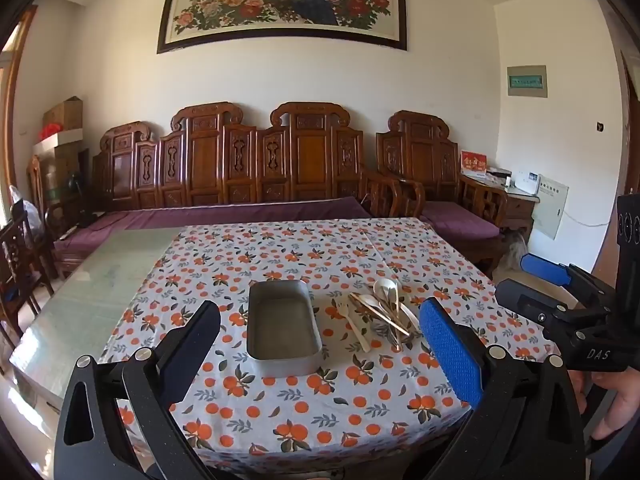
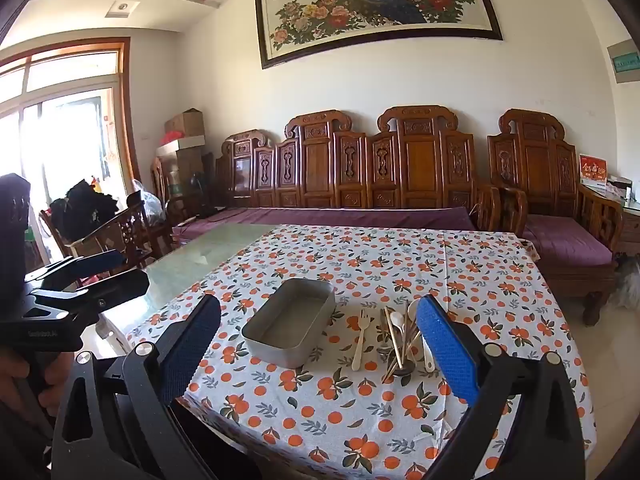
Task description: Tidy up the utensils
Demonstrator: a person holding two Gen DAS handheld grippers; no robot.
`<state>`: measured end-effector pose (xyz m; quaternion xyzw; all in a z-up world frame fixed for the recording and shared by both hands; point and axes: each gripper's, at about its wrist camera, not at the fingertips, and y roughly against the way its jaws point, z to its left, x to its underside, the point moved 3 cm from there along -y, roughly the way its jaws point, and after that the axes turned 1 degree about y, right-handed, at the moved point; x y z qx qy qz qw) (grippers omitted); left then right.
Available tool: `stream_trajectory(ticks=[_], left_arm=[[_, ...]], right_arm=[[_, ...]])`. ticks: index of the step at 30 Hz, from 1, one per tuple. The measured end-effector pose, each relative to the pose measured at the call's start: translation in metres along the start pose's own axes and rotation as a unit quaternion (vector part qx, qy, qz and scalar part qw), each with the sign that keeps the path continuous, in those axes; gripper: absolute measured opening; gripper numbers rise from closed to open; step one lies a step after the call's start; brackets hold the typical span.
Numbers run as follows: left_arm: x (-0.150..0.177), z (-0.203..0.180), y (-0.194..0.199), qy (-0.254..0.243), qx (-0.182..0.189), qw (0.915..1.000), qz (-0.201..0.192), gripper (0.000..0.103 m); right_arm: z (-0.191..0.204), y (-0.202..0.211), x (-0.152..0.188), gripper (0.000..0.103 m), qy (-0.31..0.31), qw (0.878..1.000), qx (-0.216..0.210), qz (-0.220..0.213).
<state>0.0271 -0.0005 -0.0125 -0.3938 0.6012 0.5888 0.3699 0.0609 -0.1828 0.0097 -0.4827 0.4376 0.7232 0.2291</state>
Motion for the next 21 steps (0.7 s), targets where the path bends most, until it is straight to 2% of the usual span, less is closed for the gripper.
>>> stream_trajectory(ticks=[21], left_arm=[[-0.0077, -0.0017, 0.0081, 0.003, 0.002, 1.0000, -0.007, 0.096]], right_arm=[[-0.0004, -0.0003, -0.0001, 0.099, -0.003, 1.000, -0.002, 0.001]])
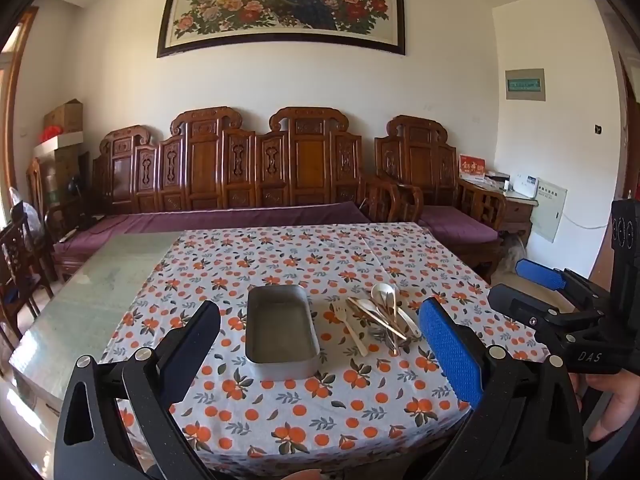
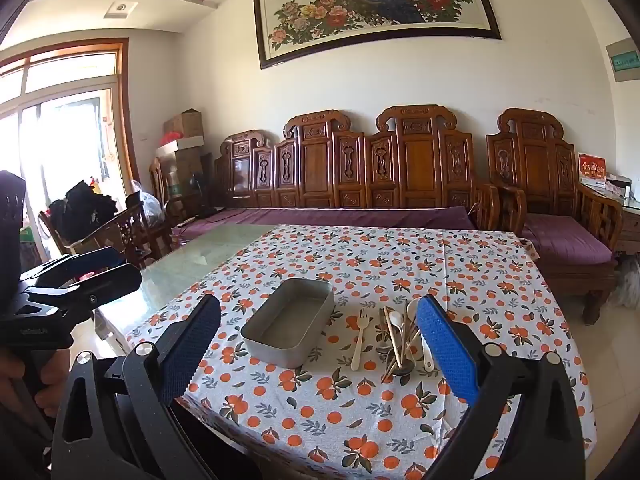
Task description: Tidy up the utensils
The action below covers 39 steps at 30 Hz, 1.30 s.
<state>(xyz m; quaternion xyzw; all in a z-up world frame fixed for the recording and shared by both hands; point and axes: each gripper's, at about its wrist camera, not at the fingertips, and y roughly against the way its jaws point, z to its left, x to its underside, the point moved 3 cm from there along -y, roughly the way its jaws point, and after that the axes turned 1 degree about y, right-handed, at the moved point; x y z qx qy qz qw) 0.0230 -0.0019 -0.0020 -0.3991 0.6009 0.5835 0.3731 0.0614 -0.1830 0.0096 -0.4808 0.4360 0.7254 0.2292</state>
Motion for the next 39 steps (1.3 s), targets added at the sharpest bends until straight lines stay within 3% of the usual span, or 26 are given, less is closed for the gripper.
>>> stream_trajectory(ticks=[39], left_arm=[[-0.0021, -0.0007, 0.0014, -0.002, 0.002, 1.0000, -0.005, 0.096]], right_arm=[[0.0006, 0.0010, -0.0010, 0.099, 0.000, 1.000, -0.001, -0.001]])
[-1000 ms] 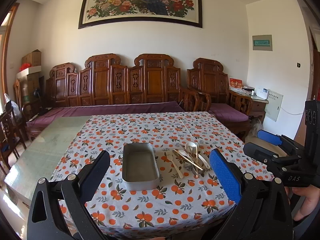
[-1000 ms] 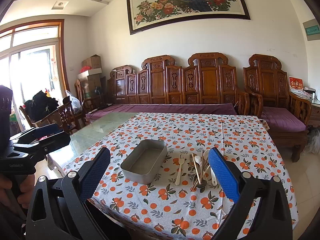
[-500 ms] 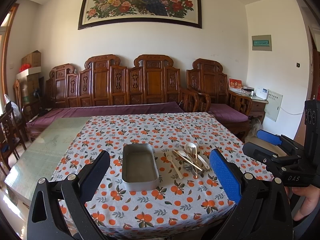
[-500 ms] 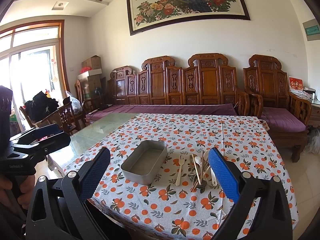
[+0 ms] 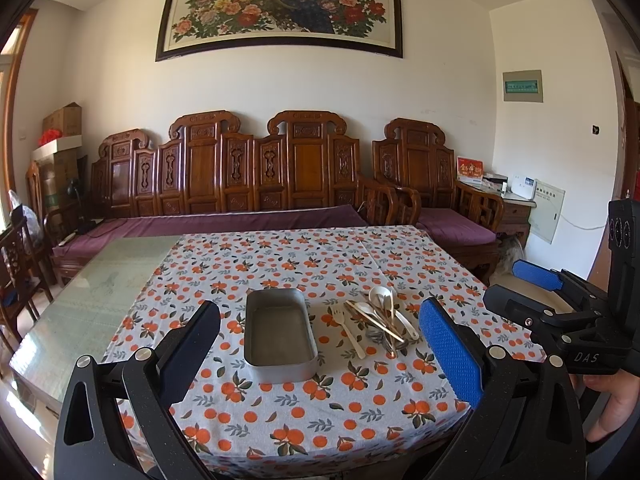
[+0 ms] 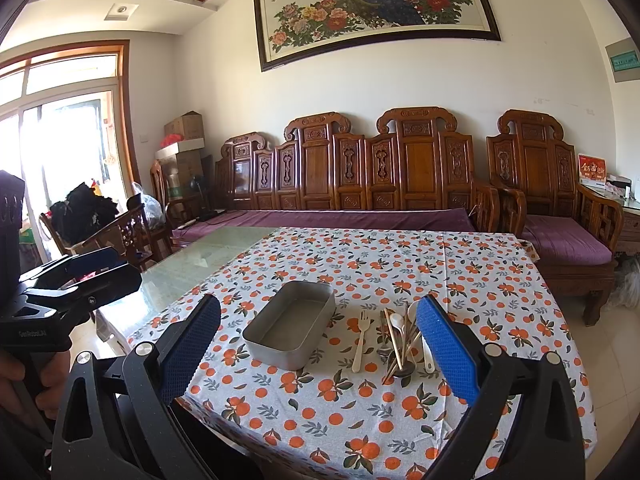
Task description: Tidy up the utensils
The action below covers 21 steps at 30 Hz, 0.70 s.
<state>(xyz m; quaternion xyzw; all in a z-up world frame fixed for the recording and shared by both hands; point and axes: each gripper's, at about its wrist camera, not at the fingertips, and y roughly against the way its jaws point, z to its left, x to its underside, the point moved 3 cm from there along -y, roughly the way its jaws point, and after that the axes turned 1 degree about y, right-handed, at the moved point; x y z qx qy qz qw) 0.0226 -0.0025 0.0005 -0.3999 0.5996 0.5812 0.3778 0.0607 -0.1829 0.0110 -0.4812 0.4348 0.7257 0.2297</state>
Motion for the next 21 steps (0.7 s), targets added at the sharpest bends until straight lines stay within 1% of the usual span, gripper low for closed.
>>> stream_trajectory(ticks=[21], left_arm=[[0.0000, -0.0007, 0.0006, 0.000, 0.000, 1.0000, -0.001, 0.096]], right_arm=[[0.0002, 0.0006, 0.0000, 0.099, 0.000, 1.000, 0.000, -0.001]])
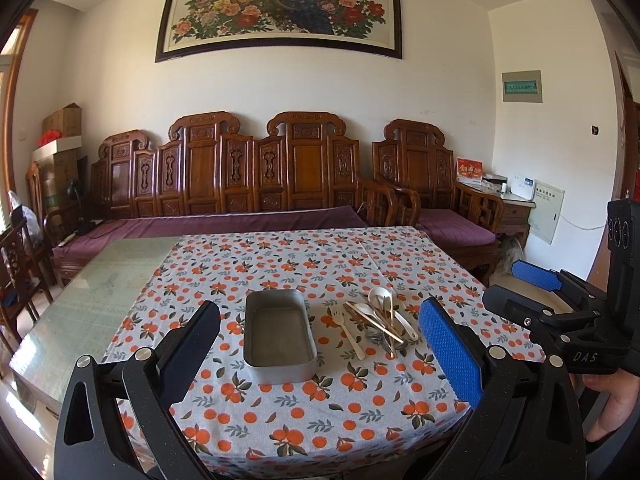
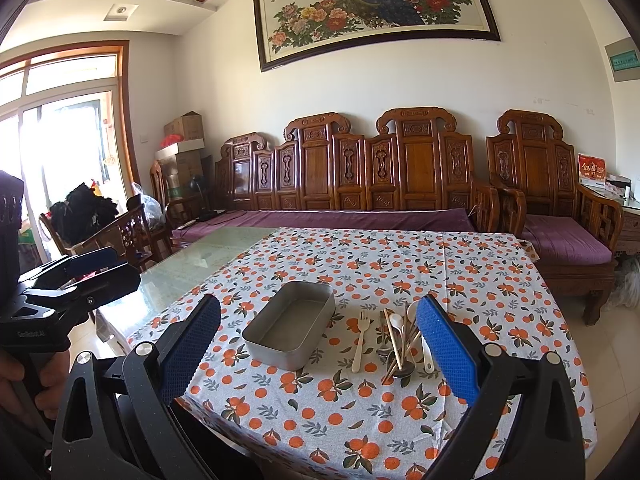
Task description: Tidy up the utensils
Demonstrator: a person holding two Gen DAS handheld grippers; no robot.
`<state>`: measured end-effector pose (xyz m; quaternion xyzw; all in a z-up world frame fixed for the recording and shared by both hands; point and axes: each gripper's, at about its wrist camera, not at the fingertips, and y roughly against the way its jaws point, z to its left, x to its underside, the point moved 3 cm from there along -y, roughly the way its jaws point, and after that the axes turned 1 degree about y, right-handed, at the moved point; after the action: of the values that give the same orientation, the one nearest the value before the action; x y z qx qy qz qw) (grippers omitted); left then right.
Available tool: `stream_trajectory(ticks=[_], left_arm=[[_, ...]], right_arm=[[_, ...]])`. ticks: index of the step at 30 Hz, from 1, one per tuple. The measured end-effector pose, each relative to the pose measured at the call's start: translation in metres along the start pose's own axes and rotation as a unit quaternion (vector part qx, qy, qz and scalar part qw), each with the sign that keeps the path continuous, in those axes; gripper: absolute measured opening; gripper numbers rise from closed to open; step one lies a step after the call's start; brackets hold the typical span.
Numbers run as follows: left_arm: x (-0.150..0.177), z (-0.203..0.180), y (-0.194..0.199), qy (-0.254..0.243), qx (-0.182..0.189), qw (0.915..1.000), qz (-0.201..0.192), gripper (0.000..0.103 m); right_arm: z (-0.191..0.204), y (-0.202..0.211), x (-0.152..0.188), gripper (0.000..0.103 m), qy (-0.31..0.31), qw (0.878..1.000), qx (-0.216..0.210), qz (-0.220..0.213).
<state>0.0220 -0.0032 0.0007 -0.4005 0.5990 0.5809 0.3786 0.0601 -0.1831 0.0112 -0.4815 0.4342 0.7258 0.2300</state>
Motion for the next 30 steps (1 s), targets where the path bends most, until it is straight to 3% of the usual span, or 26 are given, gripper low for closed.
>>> stream_trajectory(ticks=[19, 30], left_arm=[[0.000, 0.000, 0.001, 0.000, 0.000, 1.0000, 0.000, 0.096], [0.008, 0.003, -0.015, 0.001, -0.007, 0.9997, 0.022, 0.096]], right_arm=[[0.001, -0.002, 0.002, 0.099, -0.001, 1.000, 0.000, 0.000], [-0.007, -0.011, 0.007, 0.099, -0.006, 1.000, 0.006, 0.013]])
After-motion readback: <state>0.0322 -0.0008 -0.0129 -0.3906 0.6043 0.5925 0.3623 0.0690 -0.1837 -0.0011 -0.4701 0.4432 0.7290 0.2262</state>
